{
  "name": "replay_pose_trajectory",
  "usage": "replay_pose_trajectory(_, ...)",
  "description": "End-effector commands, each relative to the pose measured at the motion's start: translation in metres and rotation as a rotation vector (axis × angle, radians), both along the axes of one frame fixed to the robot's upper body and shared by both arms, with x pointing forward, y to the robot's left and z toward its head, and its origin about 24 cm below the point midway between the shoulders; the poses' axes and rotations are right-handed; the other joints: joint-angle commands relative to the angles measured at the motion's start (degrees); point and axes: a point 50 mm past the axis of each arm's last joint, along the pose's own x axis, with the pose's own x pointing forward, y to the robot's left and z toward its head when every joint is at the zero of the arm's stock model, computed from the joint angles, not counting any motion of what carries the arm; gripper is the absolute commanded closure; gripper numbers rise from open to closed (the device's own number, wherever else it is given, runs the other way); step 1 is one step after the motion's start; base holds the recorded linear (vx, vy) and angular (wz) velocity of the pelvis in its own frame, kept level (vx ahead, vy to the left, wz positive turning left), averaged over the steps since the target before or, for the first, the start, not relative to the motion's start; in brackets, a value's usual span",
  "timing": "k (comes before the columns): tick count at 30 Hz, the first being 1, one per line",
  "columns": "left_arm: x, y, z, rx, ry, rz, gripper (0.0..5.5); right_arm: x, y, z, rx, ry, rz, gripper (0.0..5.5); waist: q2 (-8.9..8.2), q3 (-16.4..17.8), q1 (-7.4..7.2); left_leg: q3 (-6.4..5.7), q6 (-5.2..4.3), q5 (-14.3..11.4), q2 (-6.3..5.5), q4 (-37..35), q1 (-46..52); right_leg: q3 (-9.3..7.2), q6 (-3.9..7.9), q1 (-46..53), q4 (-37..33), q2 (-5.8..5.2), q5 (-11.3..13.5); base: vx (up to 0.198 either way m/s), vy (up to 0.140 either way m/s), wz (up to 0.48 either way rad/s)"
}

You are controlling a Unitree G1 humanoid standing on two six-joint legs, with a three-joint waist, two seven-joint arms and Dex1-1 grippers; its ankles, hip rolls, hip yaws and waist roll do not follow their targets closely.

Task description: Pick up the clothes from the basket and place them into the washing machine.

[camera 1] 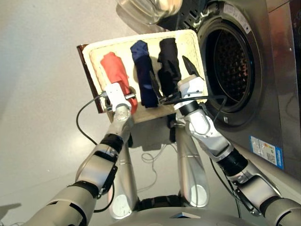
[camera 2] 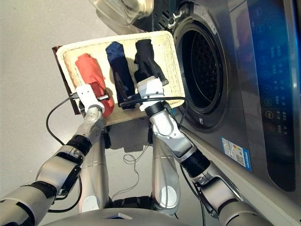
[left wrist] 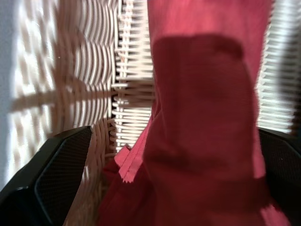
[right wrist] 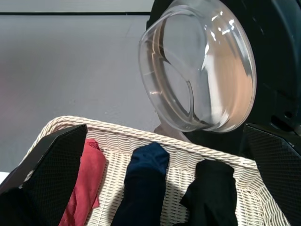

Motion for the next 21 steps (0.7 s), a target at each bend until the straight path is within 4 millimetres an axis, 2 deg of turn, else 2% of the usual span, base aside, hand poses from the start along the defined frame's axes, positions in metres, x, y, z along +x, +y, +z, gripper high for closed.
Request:
replay_pose_trajectory(1,0.013,0.000,0.021,-0.017,-0.031,0.026,0.00,-0.024,0.004,0.035,0.135,-0.161,0.122,0.00,-1.32,-0.62,-0.40,0.19,0.22,-6.59,0.86,6.29,0.97,1.60,2.36,-0.07,3.74,-0.68,-3.17,0.000,0.000,0.000)
replay_pose_trajectory(3,0.016,0.006,0.026,-0.015,-0.030,0.033,0.00,-0.027,0.004,0.038,0.144,-0.167,0.150,0.00,-1.84,-0.62,-0.77,0.24,0.19,-6.56,0.95,6.59,0.17,1.90,2.51,-0.89,3.72,-0.59,-3.00,0.000,0.000,0.000)
replay_pose_trajectory(9,0.023,0.013,0.038,-0.059,-0.037,0.051,0.00,-0.033,0.000,0.044,0.179,-0.179,0.185,0.00,-1.75,-0.62,-1.48,0.14,-0.01,-6.24,0.84,6.81,-1.63,1.90,2.78,-2.70,4.04,-0.83,-2.75,0.000,0.000,0.000)
replay_pose_trajectory(13,0.023,0.020,0.037,-0.034,-0.028,0.049,0.00,-0.035,-0.001,0.045,0.187,-0.176,0.209,0.00,-2.02,-0.62,-1.82,0.37,0.02,-6.13,0.93,7.20,-2.46,2.19,2.71,-3.81,4.26,-0.70,-2.49,0.000,0.000,0.000)
replay_pose_trajectory(18,0.023,0.019,0.034,-0.027,-0.006,0.041,0.00,-0.032,-0.004,0.044,0.164,-0.174,0.194,0.00,-2.17,-0.62,-2.04,0.26,-0.01,-5.93,0.98,7.25,-2.91,2.36,2.85,-4.10,3.98,-0.79,-2.36,0.000,0.000,0.000)
replay_pose_trajectory(19,0.023,0.019,0.034,-0.035,-0.009,0.046,3.49,-0.031,-0.005,0.044,0.166,-0.174,0.191,0.00,-2.19,-0.62,-2.10,0.34,-0.05,-5.93,1.01,7.26,-2.97,2.42,2.87,-4.16,3.95,-0.80,-2.32,0.000,0.000,0.000)
replay_pose_trajectory(20,0.023,0.018,0.035,-0.038,-0.013,0.042,5.50,-0.031,-0.006,0.045,0.169,-0.175,0.188,0.00,-2.17,-0.62,-2.15,0.37,-0.06,-5.89,0.96,7.24,-2.95,2.48,2.88,-4.28,4.04,-0.84,-2.26,0.000,0.000,0.000)
replay_pose_trajectory(21,0.023,0.016,0.035,-0.039,-0.017,0.037,5.50,-0.030,-0.008,0.045,0.167,-0.177,0.179,0.00,-2.09,-0.62,-2.17,0.40,-0.08,-5.82,0.95,7.20,-2.97,2.49,2.85,-4.27,4.07,-0.91,-2.25,0.000,0.000,0.000)
